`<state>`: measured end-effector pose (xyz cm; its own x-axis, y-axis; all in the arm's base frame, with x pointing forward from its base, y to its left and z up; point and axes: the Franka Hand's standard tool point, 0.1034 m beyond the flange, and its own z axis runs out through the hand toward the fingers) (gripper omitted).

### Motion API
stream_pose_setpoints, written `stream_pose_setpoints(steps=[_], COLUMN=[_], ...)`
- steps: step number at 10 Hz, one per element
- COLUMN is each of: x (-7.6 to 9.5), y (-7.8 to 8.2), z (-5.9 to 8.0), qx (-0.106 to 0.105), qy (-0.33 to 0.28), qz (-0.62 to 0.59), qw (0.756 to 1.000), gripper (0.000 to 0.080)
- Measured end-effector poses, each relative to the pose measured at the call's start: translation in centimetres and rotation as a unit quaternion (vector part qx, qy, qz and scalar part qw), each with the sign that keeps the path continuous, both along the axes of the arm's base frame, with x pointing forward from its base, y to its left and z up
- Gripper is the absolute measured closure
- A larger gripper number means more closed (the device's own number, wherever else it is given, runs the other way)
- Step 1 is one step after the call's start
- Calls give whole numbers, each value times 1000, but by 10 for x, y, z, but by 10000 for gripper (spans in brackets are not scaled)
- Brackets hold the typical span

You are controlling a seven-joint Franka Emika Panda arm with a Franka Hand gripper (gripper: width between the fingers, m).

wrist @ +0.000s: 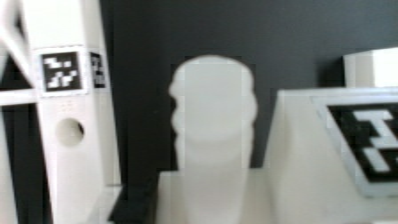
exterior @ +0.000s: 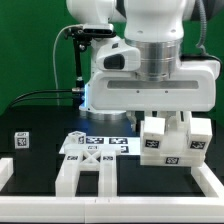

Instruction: Assemble chair

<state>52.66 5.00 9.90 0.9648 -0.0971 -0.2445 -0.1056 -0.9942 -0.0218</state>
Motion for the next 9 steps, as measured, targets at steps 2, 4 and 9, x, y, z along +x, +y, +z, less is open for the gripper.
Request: stream_pose_setpoints(steps=[2,4,9], x=[-3,-6,13], y=[2,-2,-12], z=[-4,-5,-11], qx=[2,4,5], qy=[57,124,351], qz=[3,2,8], qw=[998,992,936], gripper=[472,472,471])
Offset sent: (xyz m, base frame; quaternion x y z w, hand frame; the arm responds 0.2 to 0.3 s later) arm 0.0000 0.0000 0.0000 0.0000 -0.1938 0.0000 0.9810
